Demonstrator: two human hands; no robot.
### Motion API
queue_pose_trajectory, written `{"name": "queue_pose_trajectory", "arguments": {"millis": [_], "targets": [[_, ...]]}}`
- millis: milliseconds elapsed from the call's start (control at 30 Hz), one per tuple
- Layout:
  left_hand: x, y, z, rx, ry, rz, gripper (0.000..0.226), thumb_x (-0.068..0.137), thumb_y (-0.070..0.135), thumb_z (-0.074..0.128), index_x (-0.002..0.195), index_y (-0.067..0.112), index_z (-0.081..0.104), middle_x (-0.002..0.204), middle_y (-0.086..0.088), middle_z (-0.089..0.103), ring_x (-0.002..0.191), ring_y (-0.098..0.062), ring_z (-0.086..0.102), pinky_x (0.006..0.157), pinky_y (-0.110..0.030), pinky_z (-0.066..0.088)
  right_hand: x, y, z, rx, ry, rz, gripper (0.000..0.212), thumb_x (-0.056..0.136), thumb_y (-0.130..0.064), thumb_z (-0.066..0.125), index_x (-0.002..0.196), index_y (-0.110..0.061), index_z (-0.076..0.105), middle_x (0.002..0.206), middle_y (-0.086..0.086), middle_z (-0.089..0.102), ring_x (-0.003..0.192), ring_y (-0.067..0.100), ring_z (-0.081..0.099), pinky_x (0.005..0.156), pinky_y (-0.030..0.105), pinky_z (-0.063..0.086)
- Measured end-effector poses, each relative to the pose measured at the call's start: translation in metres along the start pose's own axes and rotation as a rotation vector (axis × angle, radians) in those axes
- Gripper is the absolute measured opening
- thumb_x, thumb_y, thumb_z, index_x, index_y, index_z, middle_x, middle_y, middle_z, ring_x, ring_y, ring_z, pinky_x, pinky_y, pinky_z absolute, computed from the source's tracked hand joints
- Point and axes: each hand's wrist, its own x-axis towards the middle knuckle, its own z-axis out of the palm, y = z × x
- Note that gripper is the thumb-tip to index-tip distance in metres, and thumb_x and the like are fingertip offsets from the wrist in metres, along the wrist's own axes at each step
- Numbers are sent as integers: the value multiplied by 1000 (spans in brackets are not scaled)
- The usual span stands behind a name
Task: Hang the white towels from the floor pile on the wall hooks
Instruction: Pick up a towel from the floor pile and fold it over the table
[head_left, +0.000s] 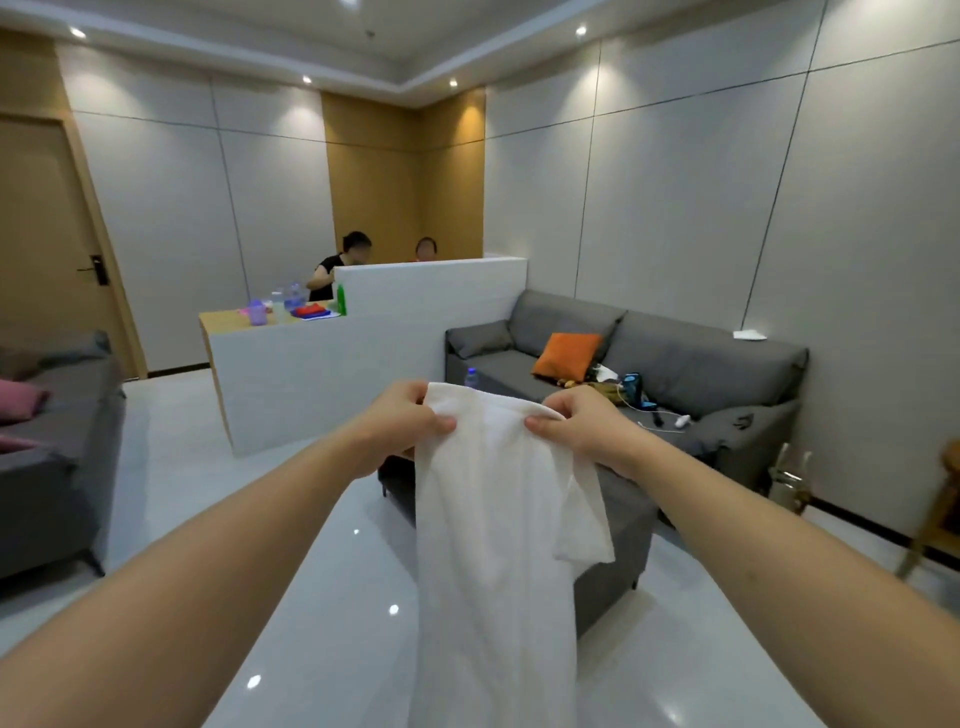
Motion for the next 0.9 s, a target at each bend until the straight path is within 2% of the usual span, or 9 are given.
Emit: {"name": "queue_pose_trajectory", "arguments": {"millis": [100,200,267,367,533,633,733,800,900], "targets": [[24,13,49,42,-54,-9,17,81,12,71,95,20,69,87,-4,72,70,-14,71,60,-37,61,-2,34,-48,-51,-14,39,28,89,-31,69,63,-21,66,63,-5,65,62,8,58,60,26,44],[51,27,91,91,-132,-38,22,75,24,81,94,24,70,90,-3,72,81,-18,71,64,-34,60,-1,62,-83,-31,-33,75,24,89,-32,70,78,-12,73,83,12,73,70,15,64,66,33,51],[72,33,110,140,-156,-33,24,72,31,84,91,25,72,89,0,72,85,-18,70,66,-32,59,6,79,-102,-36,-55,102,24,85,-34,74,82,-10,75,86,13,74,71,18,68,67,35,55],[110,35,128,190,-71,0,15,76,34,81,85,29,71,88,2,69,85,-17,67,61,-28,55,23,104,-130,-161,-100,138,22,73,-36,84,74,-15,75,72,2,73,68,17,68,60,31,53],[183,23,147,237,89,98,11,81,32,75,73,35,68,85,1,69,78,-14,65,54,-22,48,74,149,-153,-335,-73,223,39,71,-36,85,42,-26,61,40,-12,48,41,2,43,44,21,33],[239,11,153,261,118,137,12,80,31,73,69,34,69,74,3,68,67,-11,65,46,-21,48,123,177,-156,-477,-49,239,35,76,-35,81,50,-23,62,51,-8,55,54,7,51,49,26,38],[299,-6,142,282,164,129,12,78,33,72,66,34,70,57,11,63,53,-9,60,48,-22,48,186,201,-159,-549,-13,260,27,79,-33,78,61,-17,68,60,-2,60,63,14,56,54,29,43],[340,-19,127,305,205,107,15,76,36,72,62,38,68,52,17,59,55,-6,58,54,-22,44,232,217,-158,-540,-5,284,28,80,-32,78,58,-20,65,58,-4,57,61,11,54,51,25,38],[398,-37,97,319,265,74,14,76,37,73,63,38,68,62,20,61,68,0,57,57,-20,40,301,235,-153,-542,-22,319,16,82,-31,77,70,-22,70,72,-4,66,69,9,60,52,22,39]]}}
